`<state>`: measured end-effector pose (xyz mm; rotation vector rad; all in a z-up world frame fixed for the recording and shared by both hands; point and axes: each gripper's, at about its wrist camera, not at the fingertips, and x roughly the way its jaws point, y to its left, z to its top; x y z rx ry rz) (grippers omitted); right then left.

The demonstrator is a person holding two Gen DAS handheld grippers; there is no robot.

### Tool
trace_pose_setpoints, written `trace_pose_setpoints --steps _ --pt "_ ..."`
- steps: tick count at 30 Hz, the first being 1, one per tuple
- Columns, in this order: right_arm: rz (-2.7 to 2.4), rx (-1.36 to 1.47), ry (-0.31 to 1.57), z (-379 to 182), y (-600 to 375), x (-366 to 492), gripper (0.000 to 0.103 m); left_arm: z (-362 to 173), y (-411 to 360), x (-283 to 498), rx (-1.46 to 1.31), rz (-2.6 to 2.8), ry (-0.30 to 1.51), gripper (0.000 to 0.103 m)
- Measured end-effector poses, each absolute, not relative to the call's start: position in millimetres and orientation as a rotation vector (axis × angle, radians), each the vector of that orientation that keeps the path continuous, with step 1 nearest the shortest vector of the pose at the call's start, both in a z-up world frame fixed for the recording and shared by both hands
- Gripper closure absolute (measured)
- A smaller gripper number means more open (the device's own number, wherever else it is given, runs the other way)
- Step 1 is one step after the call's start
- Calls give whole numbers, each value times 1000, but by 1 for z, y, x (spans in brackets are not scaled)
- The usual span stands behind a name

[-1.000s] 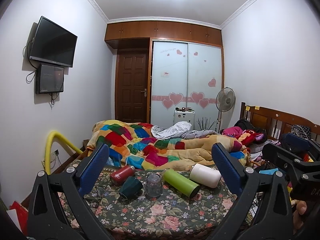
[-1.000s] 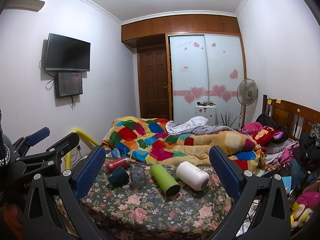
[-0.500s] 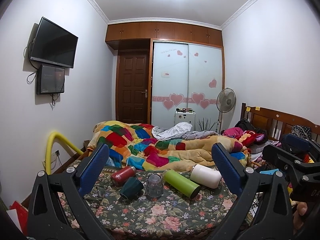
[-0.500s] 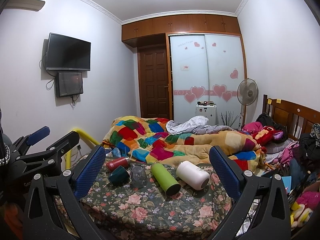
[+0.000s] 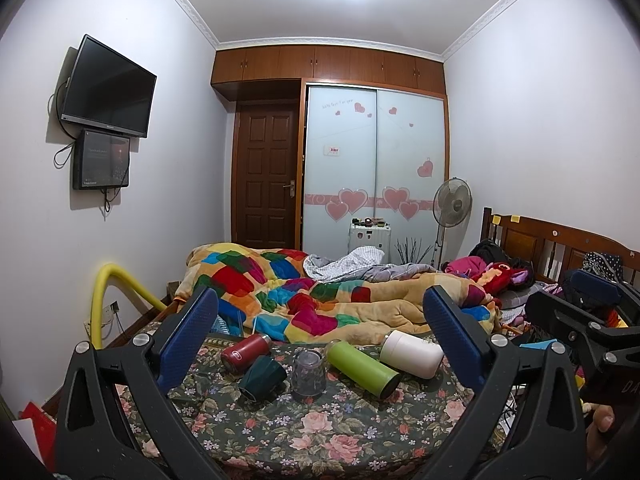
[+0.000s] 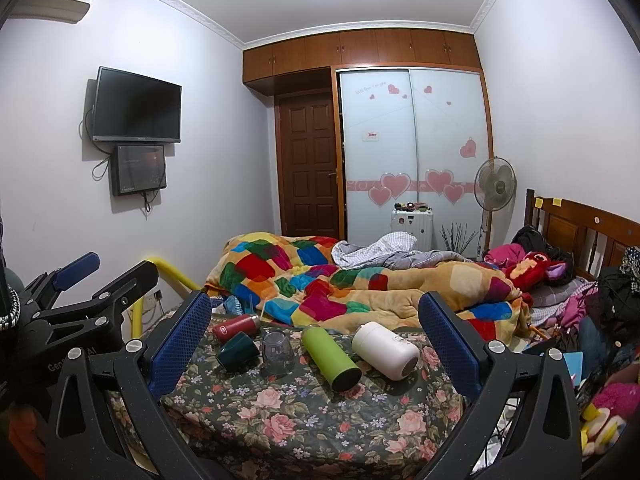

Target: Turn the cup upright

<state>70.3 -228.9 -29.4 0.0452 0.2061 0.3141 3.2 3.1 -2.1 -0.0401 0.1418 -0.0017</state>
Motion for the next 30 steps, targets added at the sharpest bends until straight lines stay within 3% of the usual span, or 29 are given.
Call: trace_pose_setpoints --steps 18,30 --pt "314 41 225 -39 -227 76 0 -2 2 10 -47 -4 156 0" --pt "303 24 318 -56 -220 111 0 -42 27 73 -67 29 295 0"
